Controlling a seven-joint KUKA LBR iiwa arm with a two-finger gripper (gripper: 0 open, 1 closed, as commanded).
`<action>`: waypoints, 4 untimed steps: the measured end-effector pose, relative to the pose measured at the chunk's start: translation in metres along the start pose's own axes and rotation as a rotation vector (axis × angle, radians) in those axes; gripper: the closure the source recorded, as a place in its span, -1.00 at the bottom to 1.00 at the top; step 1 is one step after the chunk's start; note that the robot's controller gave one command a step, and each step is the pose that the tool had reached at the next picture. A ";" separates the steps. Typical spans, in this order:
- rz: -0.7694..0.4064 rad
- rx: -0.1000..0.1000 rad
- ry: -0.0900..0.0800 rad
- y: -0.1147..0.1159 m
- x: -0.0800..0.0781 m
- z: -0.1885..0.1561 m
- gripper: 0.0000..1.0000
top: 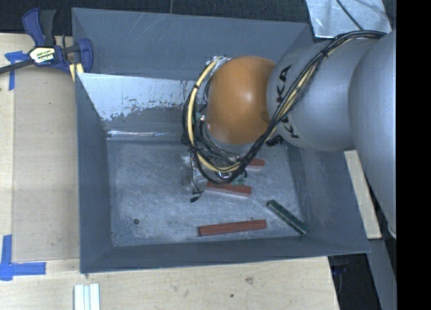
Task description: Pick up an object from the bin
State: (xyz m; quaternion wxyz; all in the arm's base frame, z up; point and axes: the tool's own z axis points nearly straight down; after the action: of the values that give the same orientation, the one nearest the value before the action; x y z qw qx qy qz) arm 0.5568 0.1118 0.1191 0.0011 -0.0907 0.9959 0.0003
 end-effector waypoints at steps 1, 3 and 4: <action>0.002 0.000 -0.001 -0.001 0.000 0.000 -1.00; -0.085 0.000 -0.002 -0.051 0.004 0.048 1.00; -0.055 0.001 -0.004 -0.074 -0.008 -0.102 1.00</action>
Offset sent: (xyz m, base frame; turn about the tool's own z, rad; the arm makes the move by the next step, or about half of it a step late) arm 0.0000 0.0000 0.0000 0.0000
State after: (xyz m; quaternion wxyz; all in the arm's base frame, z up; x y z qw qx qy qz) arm 0.5779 0.0400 0.2207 0.0031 -0.1179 0.9930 -0.0002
